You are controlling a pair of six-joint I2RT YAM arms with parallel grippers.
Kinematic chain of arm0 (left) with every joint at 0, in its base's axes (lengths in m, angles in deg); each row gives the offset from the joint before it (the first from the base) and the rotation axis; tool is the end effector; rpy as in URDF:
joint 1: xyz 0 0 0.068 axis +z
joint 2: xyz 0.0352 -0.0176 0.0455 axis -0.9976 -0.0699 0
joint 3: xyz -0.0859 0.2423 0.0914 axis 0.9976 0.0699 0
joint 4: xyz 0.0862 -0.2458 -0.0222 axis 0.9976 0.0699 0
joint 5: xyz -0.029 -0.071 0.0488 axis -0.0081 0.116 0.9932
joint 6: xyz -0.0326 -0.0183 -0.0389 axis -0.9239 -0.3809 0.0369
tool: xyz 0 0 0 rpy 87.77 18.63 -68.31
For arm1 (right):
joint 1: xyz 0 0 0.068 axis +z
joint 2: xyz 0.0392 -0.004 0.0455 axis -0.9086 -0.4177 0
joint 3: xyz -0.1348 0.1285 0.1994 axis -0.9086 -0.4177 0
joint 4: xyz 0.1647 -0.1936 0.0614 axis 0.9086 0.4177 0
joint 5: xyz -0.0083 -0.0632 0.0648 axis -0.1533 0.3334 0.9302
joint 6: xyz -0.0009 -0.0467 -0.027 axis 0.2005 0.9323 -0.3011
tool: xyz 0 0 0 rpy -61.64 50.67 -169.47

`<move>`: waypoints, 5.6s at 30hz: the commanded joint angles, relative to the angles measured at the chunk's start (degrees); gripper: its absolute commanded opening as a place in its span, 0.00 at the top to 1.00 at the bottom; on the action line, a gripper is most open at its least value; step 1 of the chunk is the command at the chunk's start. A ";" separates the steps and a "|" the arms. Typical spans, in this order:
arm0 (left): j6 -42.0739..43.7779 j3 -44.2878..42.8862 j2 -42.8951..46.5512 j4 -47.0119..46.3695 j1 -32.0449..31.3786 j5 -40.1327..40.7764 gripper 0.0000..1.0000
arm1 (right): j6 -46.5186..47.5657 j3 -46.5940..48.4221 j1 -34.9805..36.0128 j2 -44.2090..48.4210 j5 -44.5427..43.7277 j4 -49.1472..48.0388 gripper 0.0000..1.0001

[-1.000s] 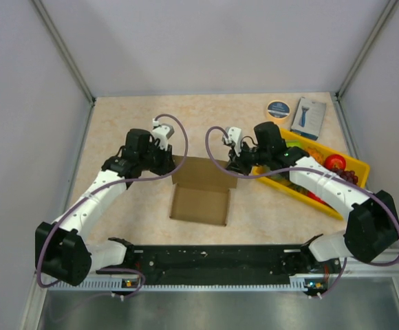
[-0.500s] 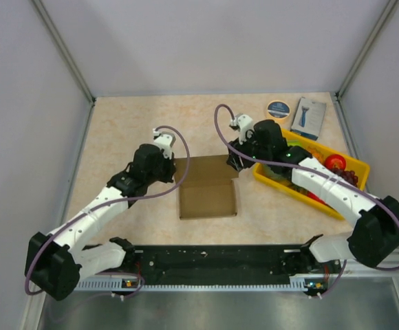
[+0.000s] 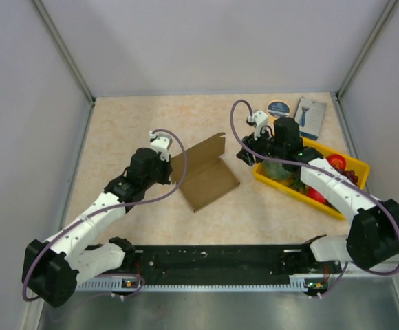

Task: Fold the paper box

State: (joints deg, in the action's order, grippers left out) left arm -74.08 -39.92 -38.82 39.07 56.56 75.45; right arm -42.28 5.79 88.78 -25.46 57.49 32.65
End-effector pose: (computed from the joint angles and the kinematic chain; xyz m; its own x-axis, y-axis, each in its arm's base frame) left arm 0.2012 -0.1106 0.2657 -0.5158 0.1107 -0.8495 0.3621 0.9269 -0.0991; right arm 0.2626 0.1290 0.2886 -0.3941 -0.2801 -0.8753 -0.7177 0.6887 0.1028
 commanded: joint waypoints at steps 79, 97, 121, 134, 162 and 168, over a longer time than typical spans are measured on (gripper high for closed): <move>-32.16 4.71 -4.39 -12.79 -13.45 30.48 1.00 | -23.27 -21.23 26.27 -0.30 -48.47 -38.25 1.00; -37.87 12.36 0.18 -13.14 -19.79 36.37 1.00 | -31.70 -21.15 36.04 1.91 -62.70 -32.81 1.00; -39.19 20.27 9.23 -11.56 -22.16 35.59 1.00 | -47.00 -15.00 41.05 -1.17 -72.99 -19.89 1.00; -41.21 23.17 9.32 -11.74 -22.60 34.70 1.00 | -46.57 -26.84 42.72 -0.21 -69.39 -26.37 1.00; -44.47 26.25 11.43 -11.30 -25.50 37.69 1.00 | -50.24 -6.64 27.00 12.30 -12.02 -10.77 0.49; -45.96 26.51 11.95 -9.63 -25.85 38.31 1.00 | -62.28 -6.99 23.65 -9.13 3.37 -35.04 0.64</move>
State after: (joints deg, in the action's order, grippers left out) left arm -118.63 -13.78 -27.50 28.01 31.05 113.11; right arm -95.62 -0.20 113.58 -24.02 44.99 16.39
